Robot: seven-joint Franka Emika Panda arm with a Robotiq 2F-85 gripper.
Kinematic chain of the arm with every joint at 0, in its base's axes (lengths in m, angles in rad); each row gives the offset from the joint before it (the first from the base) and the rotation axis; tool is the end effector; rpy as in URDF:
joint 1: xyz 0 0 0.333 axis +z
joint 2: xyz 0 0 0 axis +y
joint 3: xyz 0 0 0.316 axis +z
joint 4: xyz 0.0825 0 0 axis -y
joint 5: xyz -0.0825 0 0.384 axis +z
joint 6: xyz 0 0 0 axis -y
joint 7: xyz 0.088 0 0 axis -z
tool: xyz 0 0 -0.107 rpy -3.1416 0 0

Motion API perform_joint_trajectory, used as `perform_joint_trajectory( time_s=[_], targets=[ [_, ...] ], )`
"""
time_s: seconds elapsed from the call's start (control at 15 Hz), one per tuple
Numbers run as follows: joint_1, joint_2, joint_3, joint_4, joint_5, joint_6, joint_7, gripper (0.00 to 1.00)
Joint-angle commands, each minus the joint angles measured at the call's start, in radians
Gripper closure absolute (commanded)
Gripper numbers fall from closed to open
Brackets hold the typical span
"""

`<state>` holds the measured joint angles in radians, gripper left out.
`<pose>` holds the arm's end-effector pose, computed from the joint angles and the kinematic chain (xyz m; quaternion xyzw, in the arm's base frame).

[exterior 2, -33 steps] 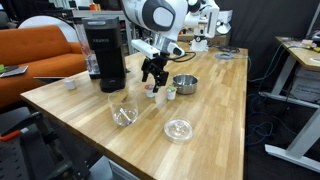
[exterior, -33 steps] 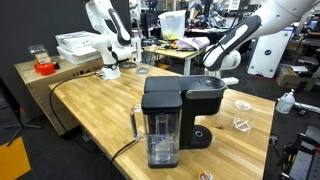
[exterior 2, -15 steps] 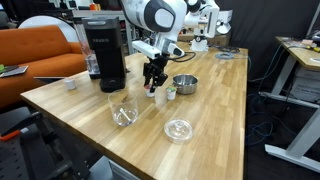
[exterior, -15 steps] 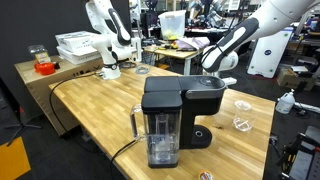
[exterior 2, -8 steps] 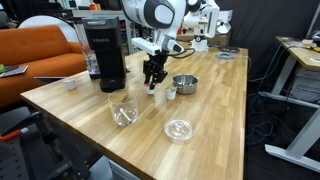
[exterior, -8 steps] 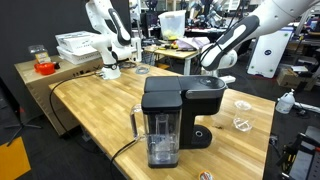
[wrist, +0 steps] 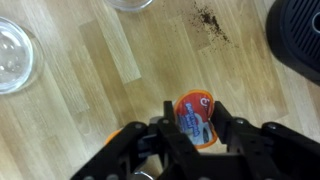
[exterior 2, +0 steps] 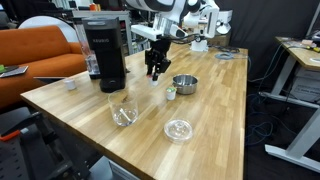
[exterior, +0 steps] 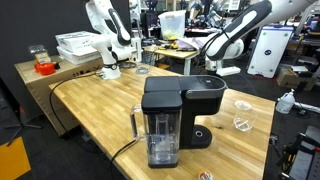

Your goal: Pick up the object from the table and put it in the cup

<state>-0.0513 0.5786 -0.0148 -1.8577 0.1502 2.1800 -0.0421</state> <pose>0.6110 -0.0345 0.1880 -0.9886 0.0616 0.1243 0.0582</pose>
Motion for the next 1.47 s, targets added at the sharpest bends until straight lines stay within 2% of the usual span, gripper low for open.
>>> perform_joint_trajectory(
  time_s=[0.0, 0.53, 0.8, 1.4],
  targets=[
    [-0.010, -0.097, -0.013, -0.089, -0.014, -0.007, 0.018, 0.78],
    [-0.032, -0.253, -0.028, -0.215, 0.015, -0.005, 0.018, 0.79],
    [-0.031, -0.344, -0.030, -0.321, 0.044, 0.010, 0.039, 0.82],
    [-0.034, -0.526, -0.060, -0.523, 0.098, 0.029, 0.098, 0.80]
  ],
)
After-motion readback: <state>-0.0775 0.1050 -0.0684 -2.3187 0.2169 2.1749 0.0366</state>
